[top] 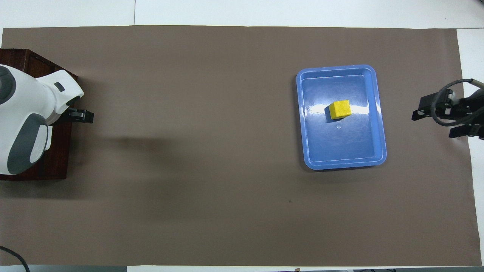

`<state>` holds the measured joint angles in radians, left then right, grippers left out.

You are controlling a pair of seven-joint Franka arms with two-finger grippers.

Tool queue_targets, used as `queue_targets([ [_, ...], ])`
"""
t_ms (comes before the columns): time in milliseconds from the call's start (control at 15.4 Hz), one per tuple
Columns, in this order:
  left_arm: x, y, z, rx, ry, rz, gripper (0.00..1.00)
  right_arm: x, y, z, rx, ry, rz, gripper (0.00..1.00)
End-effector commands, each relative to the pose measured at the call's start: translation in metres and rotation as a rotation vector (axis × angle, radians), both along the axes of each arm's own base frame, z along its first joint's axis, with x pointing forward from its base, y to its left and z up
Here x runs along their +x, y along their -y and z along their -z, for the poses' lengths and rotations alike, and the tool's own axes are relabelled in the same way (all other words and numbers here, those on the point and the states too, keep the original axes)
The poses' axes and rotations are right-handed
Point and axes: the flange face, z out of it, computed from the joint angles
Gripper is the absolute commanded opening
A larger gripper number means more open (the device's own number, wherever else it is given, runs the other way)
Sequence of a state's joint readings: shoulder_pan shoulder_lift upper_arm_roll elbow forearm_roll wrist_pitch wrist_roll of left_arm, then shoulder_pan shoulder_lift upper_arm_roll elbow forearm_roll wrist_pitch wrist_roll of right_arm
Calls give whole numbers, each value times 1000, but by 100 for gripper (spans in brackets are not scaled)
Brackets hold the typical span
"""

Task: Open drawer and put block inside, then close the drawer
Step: 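Reach the right gripper over the yellow block in the blue tray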

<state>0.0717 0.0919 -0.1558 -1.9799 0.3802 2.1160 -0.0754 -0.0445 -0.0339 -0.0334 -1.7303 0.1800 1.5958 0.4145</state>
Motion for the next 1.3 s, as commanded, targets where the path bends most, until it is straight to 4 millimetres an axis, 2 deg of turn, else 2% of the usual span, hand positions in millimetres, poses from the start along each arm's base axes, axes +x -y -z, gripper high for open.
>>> queue_targets([
  [0, 8, -21, 11, 27, 39, 24, 100, -7, -3, 48, 92, -66, 218, 100],
  [195, 9, -23, 25, 29, 40, 39, 100, 24, 10, 101, 222, -160, 519, 100],
  [325, 10, -27, 27, 68, 40, 63, 100, 36, 16, 130, 251, -194, 595, 100],
  [390, 9, -34, 29, 67, 38, 53, 100, 40, 15, 135, 280, -202, 628, 100],
  [520, 5, -32, 41, 58, 38, 63, 100, 48, 17, 158, 301, -240, 716, 100],
  [650, 3, -21, 60, 47, 19, 78, 100, 59, 33, 188, 331, -291, 772, 100],
  [715, 5, -14, 63, 45, 20, 90, 100, 65, 42, 204, 333, -309, 790, 100],
  [910, 11, 25, 55, 18, 75, 64, 100, 91, 44, 230, 366, -347, 807, 100],
  [1040, 8, 55, 58, -31, 73, 24, 100, 92, 44, 256, 397, -390, 835, 100],
  [1105, 5, 71, 57, -54, 68, 17, 100, 92, 41, 260, 397, -397, 833, 100],
  [1235, 5, 87, 52, -67, 58, 0, 100, 94, 34, 272, 391, -414, 825, 100],
])
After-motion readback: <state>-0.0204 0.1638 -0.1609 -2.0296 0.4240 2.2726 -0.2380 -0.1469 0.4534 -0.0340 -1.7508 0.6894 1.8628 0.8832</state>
